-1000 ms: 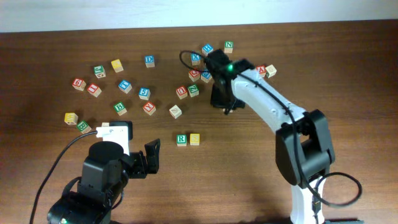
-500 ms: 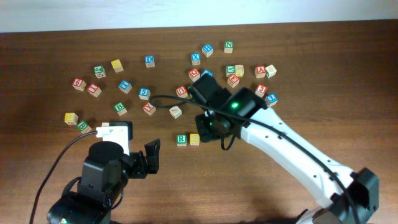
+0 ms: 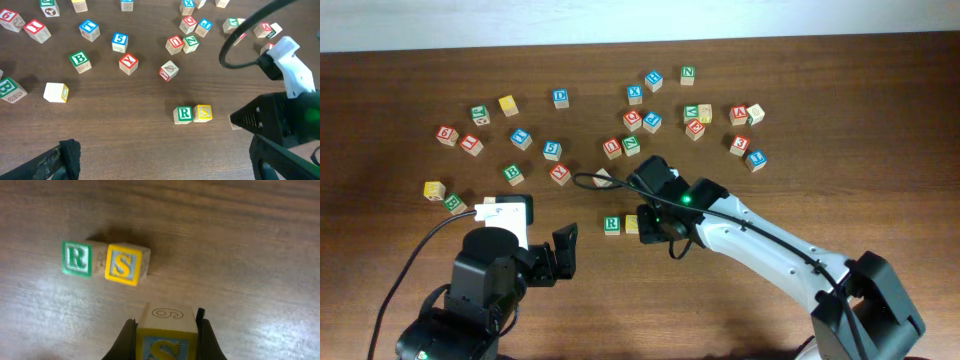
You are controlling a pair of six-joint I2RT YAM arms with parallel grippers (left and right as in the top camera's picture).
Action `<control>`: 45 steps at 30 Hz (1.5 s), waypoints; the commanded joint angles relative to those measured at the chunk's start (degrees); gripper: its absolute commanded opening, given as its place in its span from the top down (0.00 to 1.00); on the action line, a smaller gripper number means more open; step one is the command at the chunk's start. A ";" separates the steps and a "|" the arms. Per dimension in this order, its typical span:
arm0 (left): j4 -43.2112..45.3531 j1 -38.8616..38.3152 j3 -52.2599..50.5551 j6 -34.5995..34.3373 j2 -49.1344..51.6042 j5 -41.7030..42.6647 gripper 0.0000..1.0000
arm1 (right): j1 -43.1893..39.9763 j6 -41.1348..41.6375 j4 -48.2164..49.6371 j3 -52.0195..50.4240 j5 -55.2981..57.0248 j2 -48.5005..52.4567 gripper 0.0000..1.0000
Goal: Spell out RSS
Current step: 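Carry the S block and place it right of the first S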
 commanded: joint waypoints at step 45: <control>0.13 -0.07 0.68 -0.15 -0.13 -0.39 0.01 | 0.09 6.80 8.07 -0.50 6.12 10.88 0.96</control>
